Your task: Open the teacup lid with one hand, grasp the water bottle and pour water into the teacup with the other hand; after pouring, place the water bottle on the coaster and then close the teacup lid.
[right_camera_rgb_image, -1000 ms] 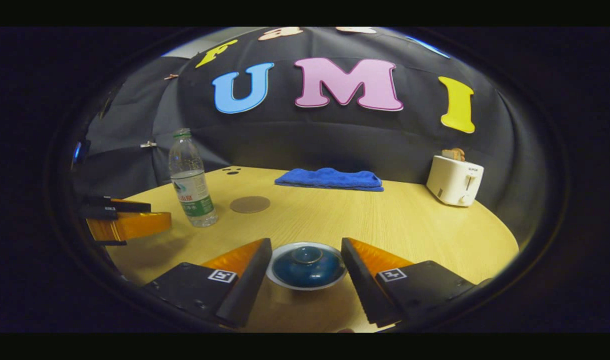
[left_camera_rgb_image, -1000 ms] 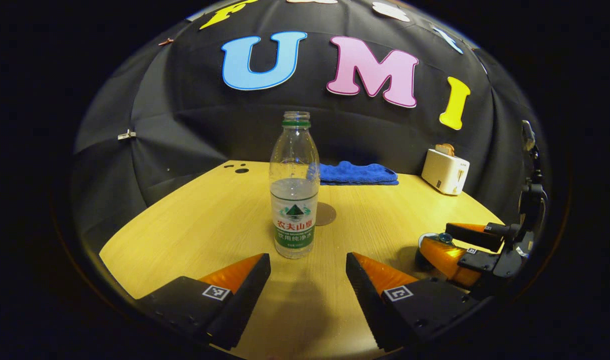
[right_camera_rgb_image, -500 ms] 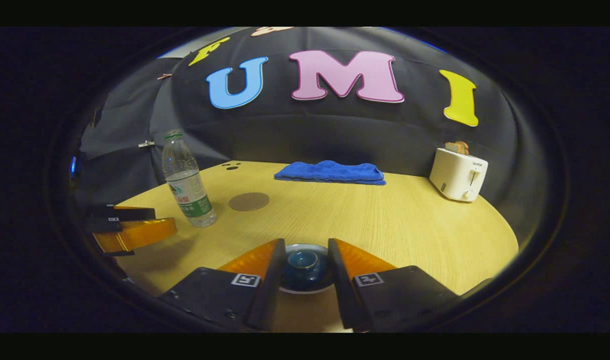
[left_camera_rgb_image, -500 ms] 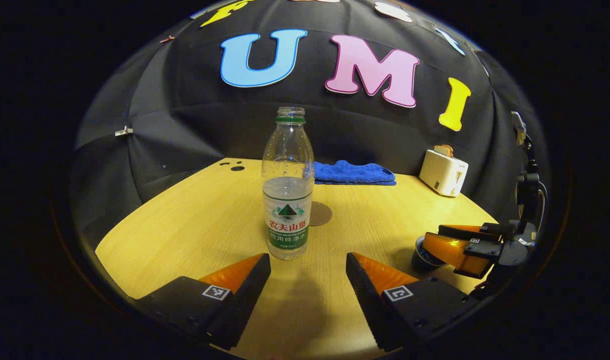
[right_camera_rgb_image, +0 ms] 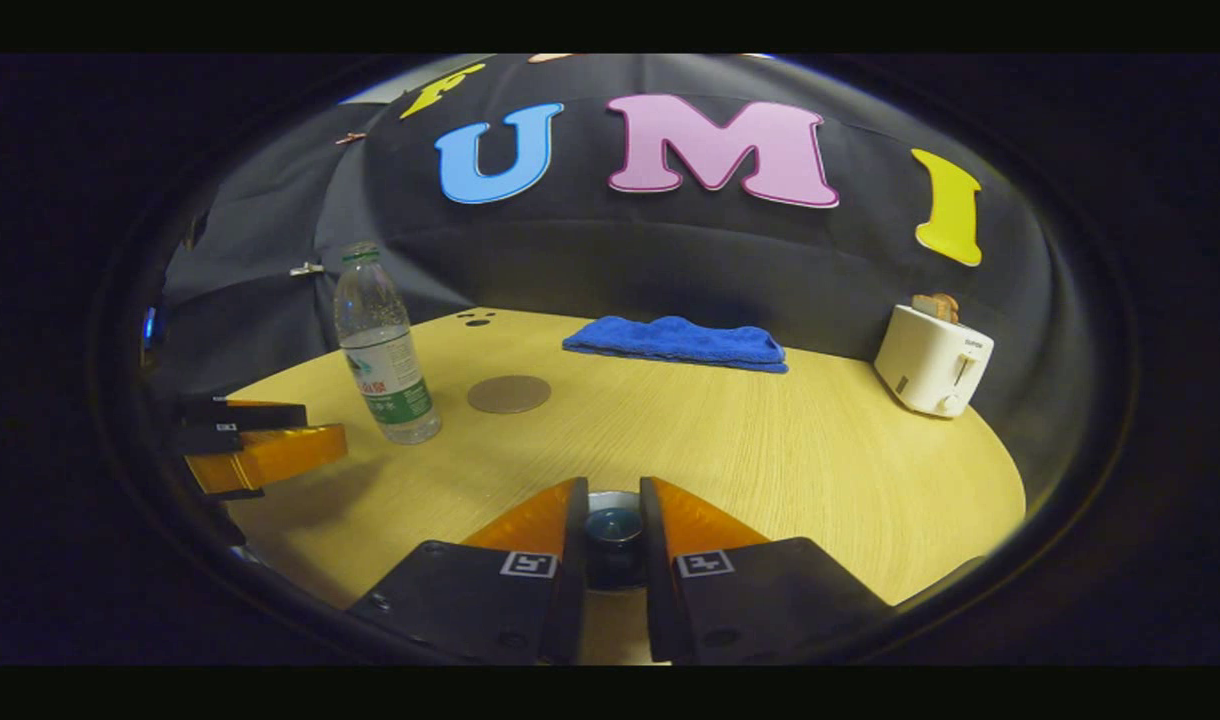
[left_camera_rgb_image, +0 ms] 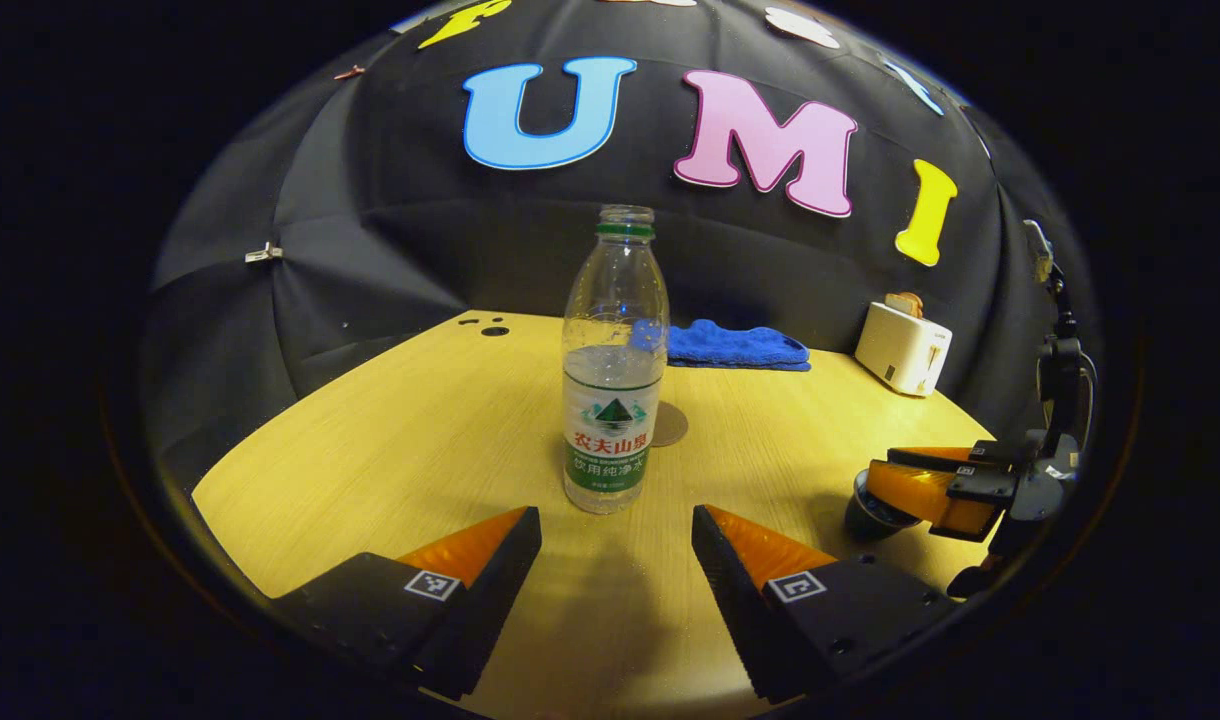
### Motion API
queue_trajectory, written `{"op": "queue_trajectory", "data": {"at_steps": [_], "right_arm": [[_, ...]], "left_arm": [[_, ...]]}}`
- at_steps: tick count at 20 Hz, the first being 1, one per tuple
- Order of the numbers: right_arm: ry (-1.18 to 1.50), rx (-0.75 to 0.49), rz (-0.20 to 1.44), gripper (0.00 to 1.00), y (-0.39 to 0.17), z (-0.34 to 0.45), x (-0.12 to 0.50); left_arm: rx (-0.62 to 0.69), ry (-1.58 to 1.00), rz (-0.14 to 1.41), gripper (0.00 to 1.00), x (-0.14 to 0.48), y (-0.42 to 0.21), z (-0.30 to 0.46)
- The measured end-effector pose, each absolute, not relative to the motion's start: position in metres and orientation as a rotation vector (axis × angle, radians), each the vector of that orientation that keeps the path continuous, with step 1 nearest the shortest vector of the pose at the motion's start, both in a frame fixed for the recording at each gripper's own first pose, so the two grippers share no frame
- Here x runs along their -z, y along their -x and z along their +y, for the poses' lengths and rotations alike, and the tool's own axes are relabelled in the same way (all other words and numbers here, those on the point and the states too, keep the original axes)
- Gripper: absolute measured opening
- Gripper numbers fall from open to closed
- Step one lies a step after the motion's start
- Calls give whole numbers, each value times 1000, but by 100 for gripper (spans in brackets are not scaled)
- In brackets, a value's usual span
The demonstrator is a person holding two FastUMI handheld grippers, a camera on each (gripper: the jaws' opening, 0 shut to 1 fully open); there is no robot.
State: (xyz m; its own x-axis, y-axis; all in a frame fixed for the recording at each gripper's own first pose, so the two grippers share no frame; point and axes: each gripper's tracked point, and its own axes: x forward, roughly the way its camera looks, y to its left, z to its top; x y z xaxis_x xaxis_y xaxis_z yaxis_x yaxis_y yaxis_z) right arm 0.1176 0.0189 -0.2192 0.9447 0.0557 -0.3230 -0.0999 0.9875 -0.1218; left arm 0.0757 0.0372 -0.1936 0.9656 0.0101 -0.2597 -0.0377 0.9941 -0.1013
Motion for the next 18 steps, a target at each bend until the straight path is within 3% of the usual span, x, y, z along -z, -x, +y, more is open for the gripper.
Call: {"op": "queue_trajectory", "data": {"at_steps": [2, 4, 18], "right_arm": [[134, -83, 335, 24, -118, 18, 219], [132, -81, 327, 28, -120, 17, 213], [118, -82, 305, 28, -118, 16, 179]], "left_arm": [[-16, 106, 254, 95, 193, -76, 38], [10, 91, 245, 96, 192, -78, 35], [23, 43, 78, 95, 149, -166, 41]]}}
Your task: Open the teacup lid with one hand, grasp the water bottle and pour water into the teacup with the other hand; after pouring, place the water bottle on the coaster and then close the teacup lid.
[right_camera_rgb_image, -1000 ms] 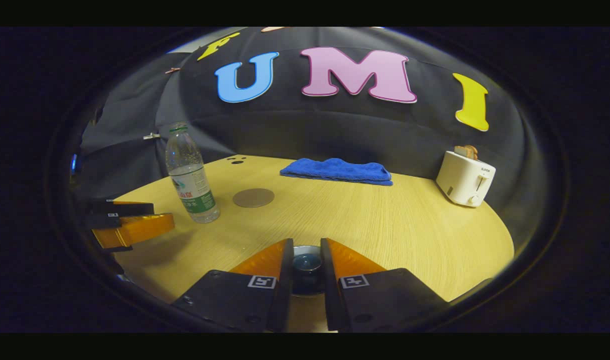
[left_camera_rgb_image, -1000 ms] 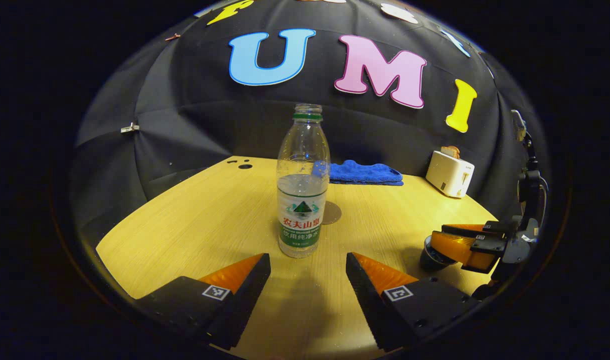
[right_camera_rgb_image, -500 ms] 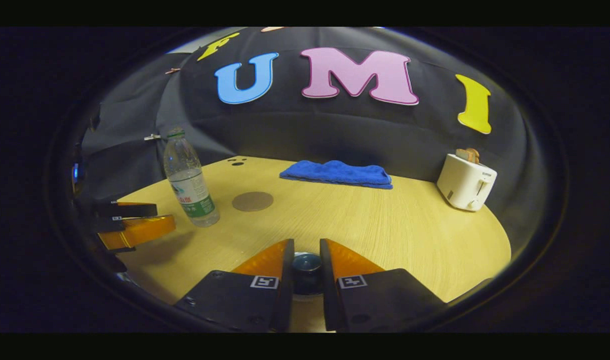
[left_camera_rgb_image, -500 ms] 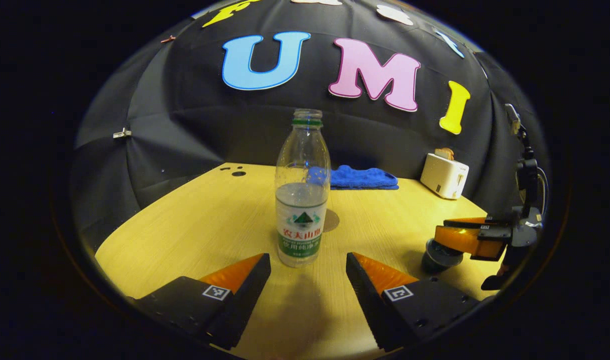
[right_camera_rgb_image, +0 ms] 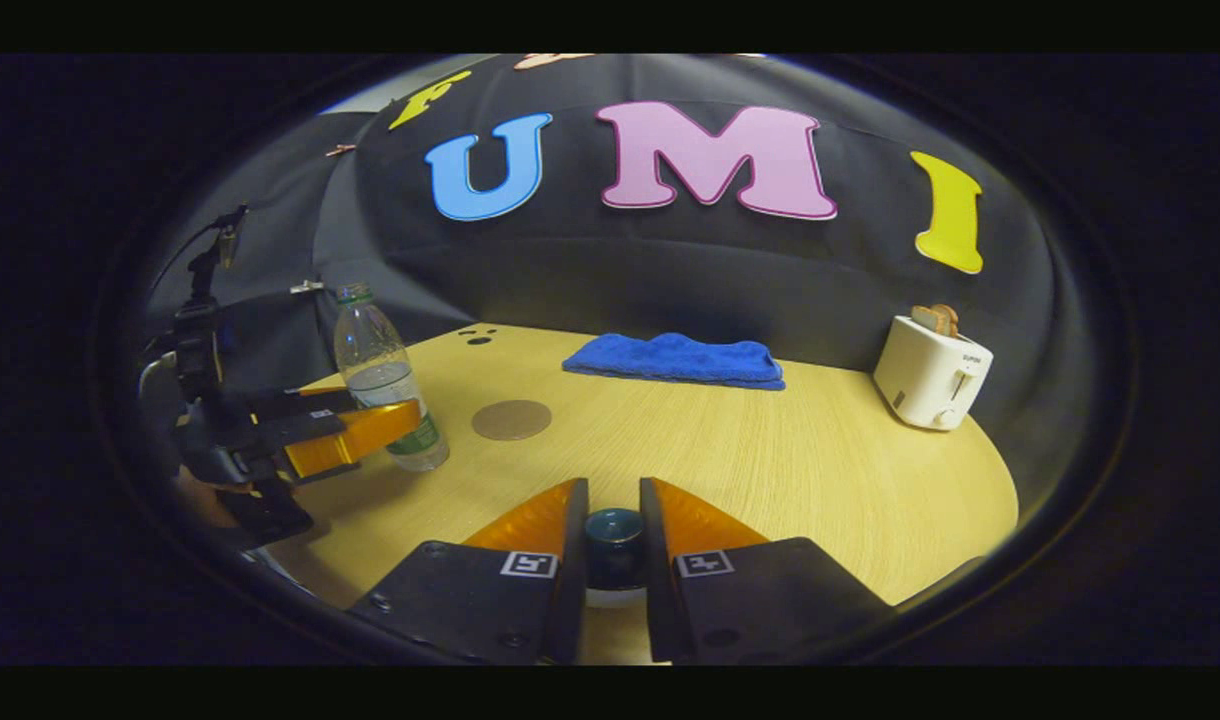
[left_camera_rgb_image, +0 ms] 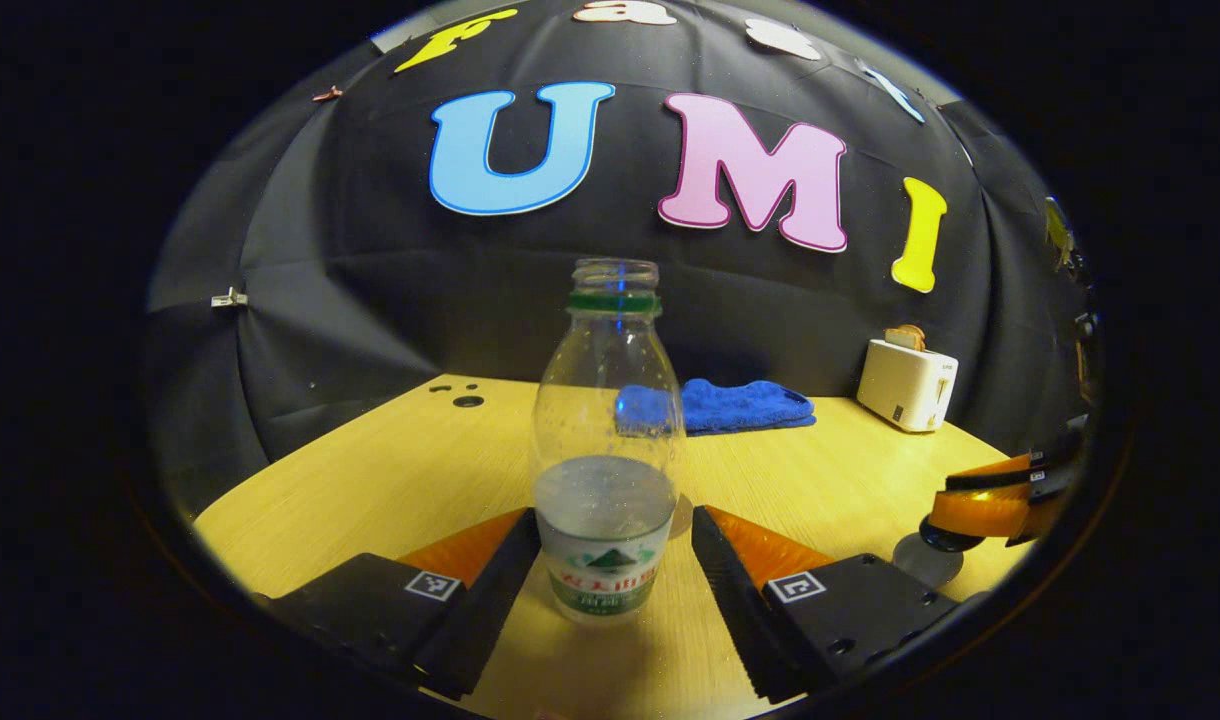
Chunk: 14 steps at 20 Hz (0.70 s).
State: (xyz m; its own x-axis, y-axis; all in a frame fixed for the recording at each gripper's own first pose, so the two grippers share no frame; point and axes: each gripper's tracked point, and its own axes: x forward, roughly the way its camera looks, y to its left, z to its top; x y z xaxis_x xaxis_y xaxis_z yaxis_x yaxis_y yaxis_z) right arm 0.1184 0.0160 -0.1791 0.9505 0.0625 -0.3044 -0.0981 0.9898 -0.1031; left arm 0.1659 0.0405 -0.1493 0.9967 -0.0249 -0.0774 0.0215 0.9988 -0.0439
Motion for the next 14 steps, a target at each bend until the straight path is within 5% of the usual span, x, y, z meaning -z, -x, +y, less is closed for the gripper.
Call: {"op": "queue_trajectory", "data": {"at_steps": [11, 12, 14], "right_arm": [[97, 10, 301, 28, -101, -28, 164], [91, 20, 303, 30, -99, -32, 164], [82, 38, 308, 28, -93, -40, 167]], "left_arm": [[48, -2, 57, 94, 148, -201, 36], [56, -8, 59, 80, 149, -205, 35], [64, -59, 78, 77, 150, -203, 33]]}}
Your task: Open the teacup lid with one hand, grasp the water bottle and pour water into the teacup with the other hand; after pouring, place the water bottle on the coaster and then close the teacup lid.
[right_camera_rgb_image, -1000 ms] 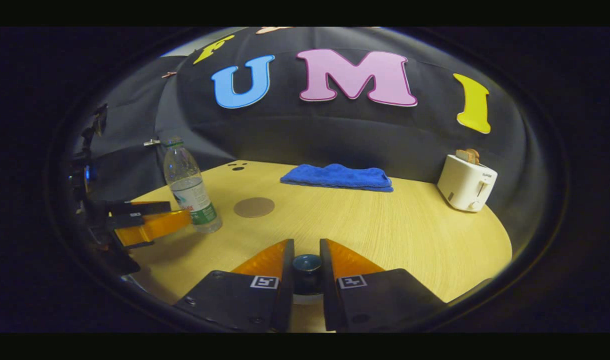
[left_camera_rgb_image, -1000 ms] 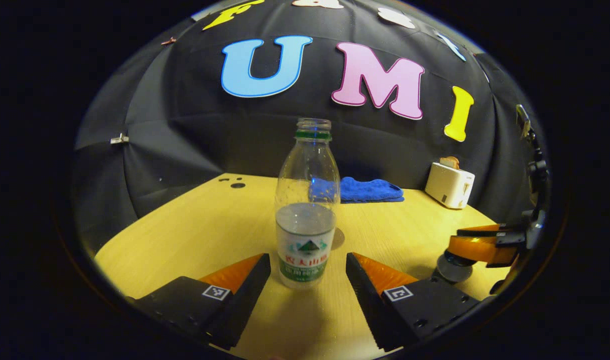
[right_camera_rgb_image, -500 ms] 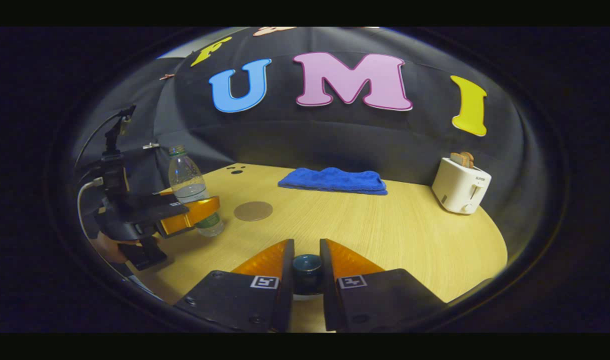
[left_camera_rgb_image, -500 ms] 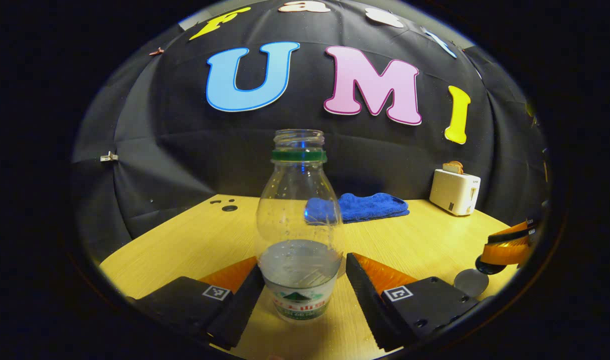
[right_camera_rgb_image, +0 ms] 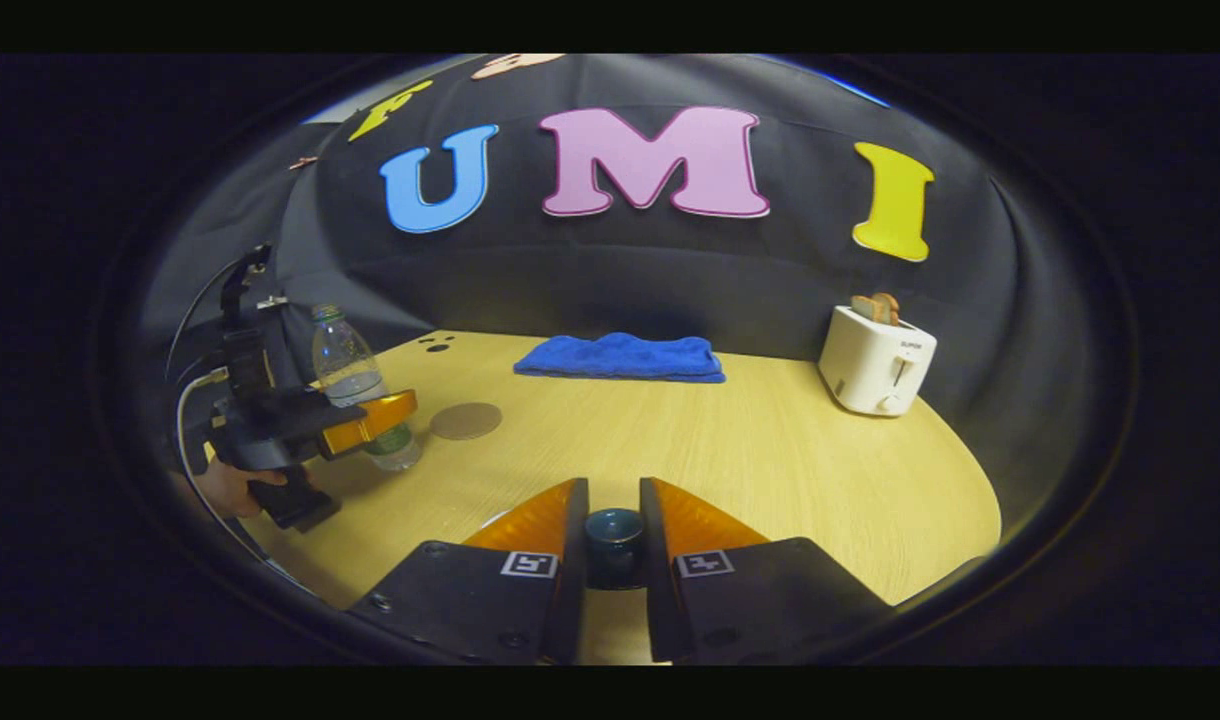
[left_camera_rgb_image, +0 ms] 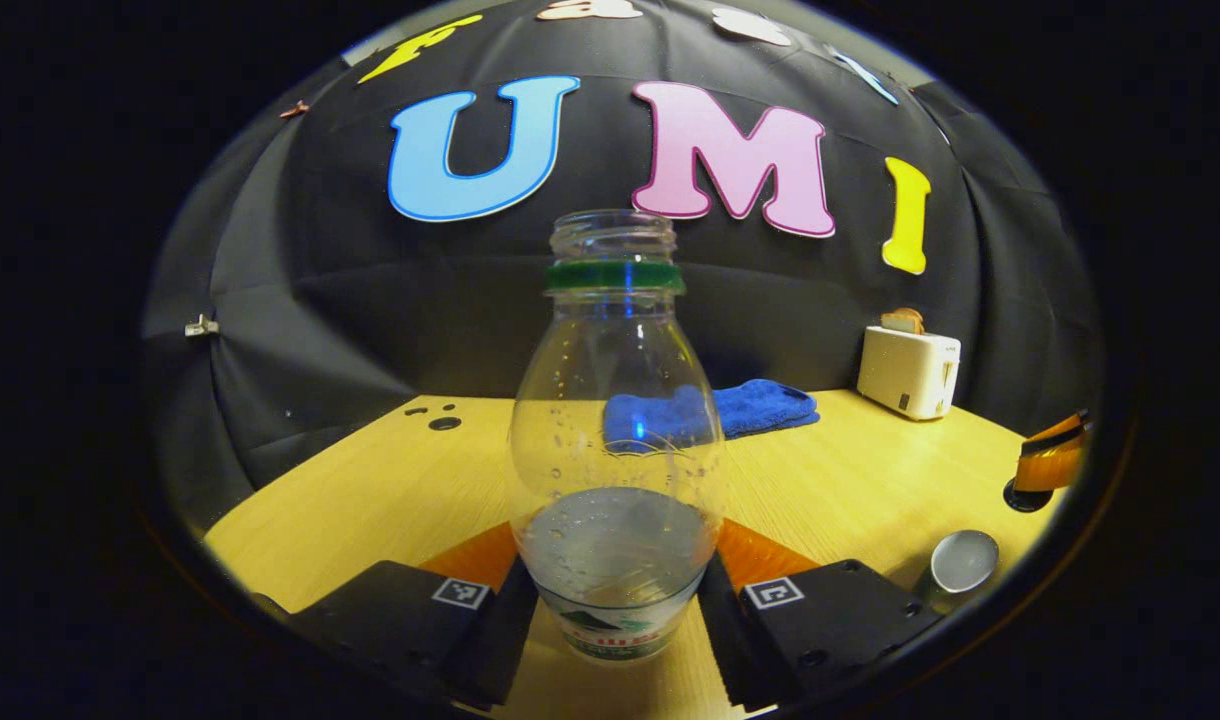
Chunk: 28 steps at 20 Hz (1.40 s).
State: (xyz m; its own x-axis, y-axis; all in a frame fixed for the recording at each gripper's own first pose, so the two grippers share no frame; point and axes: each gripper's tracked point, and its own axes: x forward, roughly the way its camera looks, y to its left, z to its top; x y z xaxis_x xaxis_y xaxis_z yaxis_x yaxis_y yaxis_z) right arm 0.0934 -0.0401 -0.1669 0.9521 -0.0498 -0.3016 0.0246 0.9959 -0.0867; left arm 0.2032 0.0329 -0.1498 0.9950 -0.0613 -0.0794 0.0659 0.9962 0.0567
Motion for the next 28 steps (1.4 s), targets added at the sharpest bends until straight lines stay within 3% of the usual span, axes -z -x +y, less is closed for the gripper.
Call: {"op": "queue_trajectory", "data": {"at_steps": [5, 15, 16, 18, 19, 20, 21, 22, 24, 26, 28], "right_arm": [[62, 62, 327, 28, -76, -55, 173], [27, 100, 321, 28, -57, -89, 177], [25, 107, 320, 23, -54, -92, 177], [13, 120, 322, 29, -49, -100, 179], [7, 124, 322, 24, -46, -102, 179], [4, 130, 320, 28, -44, -106, 179], [4, 134, 318, 23, -43, -108, 179], [6, 140, 321, 28, -41, -112, 180], [6, 141, 325, 25, -38, -114, 183], [7, 136, 329, 28, -39, -113, 184], [3, 131, 327, 23, -39, -113, 187]], "left_arm": [[106, -357, 120, 73, 140, -193, 19], [376, -1031, 188, 73, 154, -183, -26], [396, -1100, 181, 73, 155, -183, -32], [421, -1223, 164, 73, 158, -183, -39], [434, -1275, 166, 73, 160, -181, -39], [443, -1316, 168, 73, 164, -181, -41], [458, -1356, 172, 73, 168, -181, -43], [466, -1396, 170, 73, 170, -182, -46], [484, -1476, 157, 73, 174, -181, -53], [502, -1547, 151, 73, 181, -179, -57], [515, -1613, 131, 73, 182, -178, -60]]}}
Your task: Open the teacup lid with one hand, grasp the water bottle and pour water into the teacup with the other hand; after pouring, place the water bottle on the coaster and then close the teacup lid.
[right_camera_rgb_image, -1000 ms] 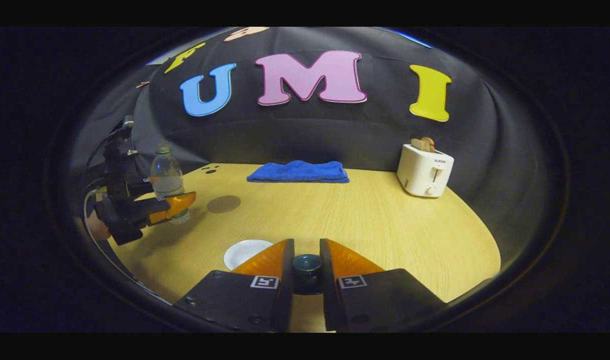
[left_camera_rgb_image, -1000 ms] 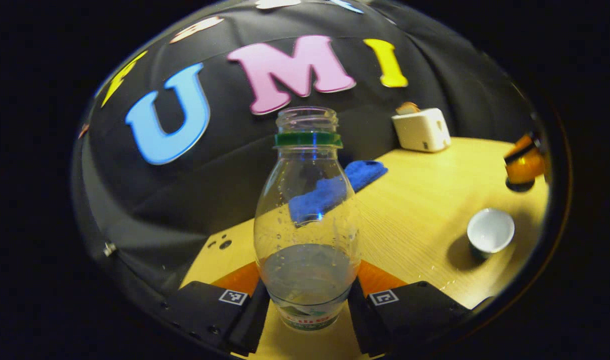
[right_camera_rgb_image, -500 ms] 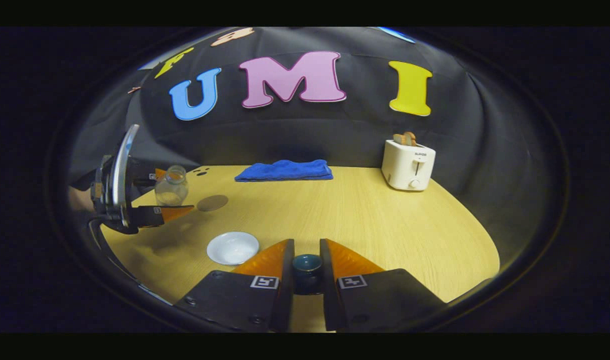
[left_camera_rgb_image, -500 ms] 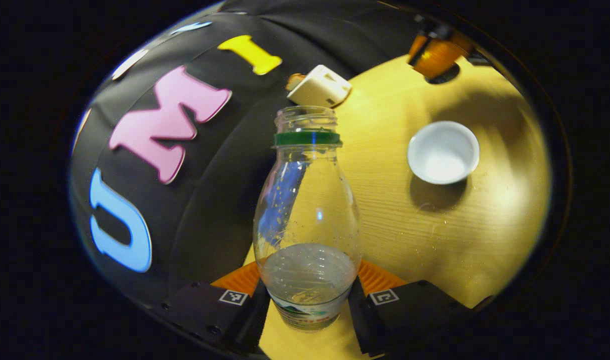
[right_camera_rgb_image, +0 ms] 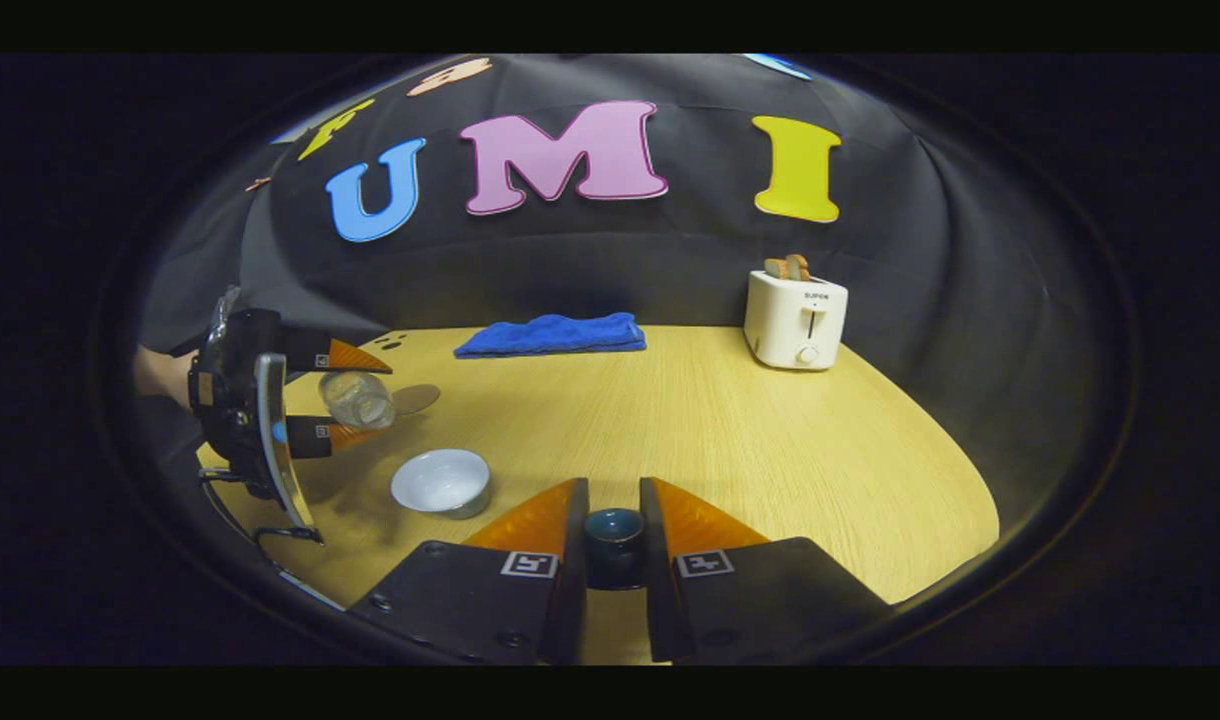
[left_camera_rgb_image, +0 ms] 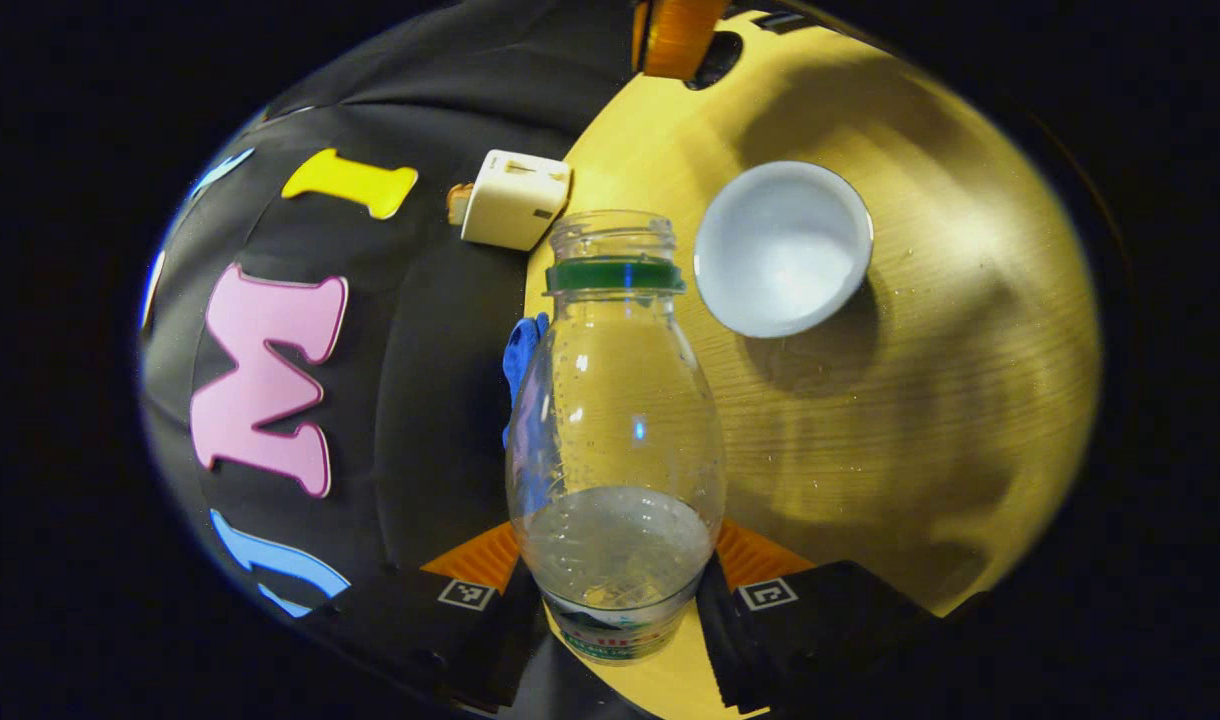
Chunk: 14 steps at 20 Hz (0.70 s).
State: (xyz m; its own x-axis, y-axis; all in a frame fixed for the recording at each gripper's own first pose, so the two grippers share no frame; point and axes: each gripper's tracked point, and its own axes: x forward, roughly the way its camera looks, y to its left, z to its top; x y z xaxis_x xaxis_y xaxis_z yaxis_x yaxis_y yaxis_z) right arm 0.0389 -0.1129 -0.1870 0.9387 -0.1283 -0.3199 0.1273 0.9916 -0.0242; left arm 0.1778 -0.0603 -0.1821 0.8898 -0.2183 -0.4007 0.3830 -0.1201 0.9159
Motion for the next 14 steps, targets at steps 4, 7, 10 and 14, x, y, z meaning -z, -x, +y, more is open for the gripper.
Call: {"op": "queue_trajectory", "data": {"at_steps": [4, 7, 10, 14], "right_arm": [[11, 116, 323, 24, -39, -109, 188], [14, 106, 322, 28, -43, -107, 188], [15, 105, 321, 28, -43, -109, 189], [12, 106, 318, 28, -40, -110, 190]], "left_arm": [[522, -1716, 85, 73, 184, -178, -67], [512, -1800, 77, 73, 184, -187, -69], [504, -1886, 62, 73, 181, -194, -71], [520, -1956, 30, 73, 177, -195, -75]]}}
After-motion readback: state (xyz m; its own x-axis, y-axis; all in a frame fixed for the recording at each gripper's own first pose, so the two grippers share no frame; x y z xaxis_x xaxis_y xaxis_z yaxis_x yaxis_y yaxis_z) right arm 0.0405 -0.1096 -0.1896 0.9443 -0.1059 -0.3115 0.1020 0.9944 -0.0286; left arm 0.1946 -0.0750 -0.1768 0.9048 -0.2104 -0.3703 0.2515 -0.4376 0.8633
